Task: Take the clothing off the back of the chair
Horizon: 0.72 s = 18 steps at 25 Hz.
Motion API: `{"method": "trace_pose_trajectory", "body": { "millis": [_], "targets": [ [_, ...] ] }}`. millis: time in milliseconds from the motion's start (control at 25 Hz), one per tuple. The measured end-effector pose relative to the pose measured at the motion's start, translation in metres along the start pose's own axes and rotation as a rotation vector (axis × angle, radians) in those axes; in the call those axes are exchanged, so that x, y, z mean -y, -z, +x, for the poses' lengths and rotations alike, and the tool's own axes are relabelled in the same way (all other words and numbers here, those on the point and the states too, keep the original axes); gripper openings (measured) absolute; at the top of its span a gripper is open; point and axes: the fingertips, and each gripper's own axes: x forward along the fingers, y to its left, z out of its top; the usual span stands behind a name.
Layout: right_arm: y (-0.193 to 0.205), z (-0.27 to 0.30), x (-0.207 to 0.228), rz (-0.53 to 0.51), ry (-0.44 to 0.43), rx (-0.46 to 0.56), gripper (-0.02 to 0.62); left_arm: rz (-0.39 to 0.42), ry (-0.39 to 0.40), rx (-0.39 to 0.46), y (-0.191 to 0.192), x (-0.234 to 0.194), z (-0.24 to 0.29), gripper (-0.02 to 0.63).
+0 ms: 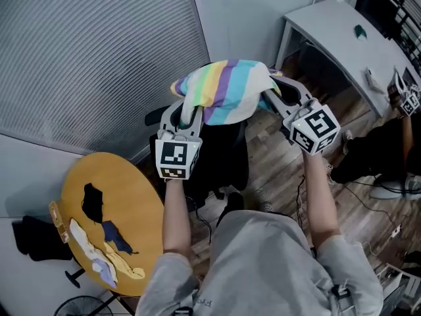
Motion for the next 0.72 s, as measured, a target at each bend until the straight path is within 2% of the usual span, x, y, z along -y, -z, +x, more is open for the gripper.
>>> {"method": "trace_pose_trajectory", "body": {
  "millis": [160, 320, 520, 720],
  "targets": [
    [-0.015, -0.026, -0.007, -0.026, -0.005, 0.046, 0.077, 0.092, -0.128, 0.007, -0.025, 0.012, -0.021, 0.112],
    [-0.024, -0.057, -0.016, -0.003, -0.028, 0.097, 0.075, 0.166, -0.213, -0.012, -0.037, 0.038, -0.044, 0.112],
    [-0.02, -0.097, -0.036, 0.01, -0.058, 0.123, 0.077, 0.159, -0.278, -0.022, -0.037, 0.074, -0.082, 0.112],
    [0.002, -0.127, -0.055, -0.023, -0.07, 0.076, 0.075, 0.11, -0.329, -0.051, -0.022, 0.107, -0.113, 0.112]
  ]
}}
